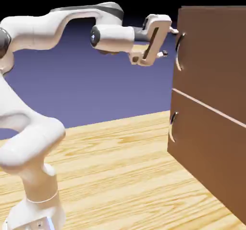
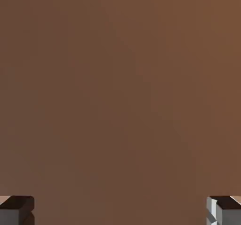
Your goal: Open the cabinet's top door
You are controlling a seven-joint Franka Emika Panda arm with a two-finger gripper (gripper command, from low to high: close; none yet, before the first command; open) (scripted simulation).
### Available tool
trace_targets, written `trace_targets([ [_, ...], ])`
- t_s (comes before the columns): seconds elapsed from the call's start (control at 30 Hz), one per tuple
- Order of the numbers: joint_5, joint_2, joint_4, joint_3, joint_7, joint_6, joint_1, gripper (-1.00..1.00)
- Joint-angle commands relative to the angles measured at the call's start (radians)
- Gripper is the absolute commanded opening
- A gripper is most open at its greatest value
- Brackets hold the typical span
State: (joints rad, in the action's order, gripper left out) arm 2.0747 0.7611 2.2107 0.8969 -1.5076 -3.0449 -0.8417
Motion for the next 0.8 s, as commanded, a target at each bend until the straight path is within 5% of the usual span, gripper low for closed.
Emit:
trace_targets([
  [0.0, 0.044, 0.004, -0.013, 0.019, -0.016, 0.000, -0.018, 0.00],
  [0.6, 0.823, 0.076, -0.238, 0.356, -0.304, -0.003, -0.338, 0.00],
  [0.77, 0.823, 0.051, -0.348, 0.456, -0.306, -0.005, -0.484, 0.00],
])
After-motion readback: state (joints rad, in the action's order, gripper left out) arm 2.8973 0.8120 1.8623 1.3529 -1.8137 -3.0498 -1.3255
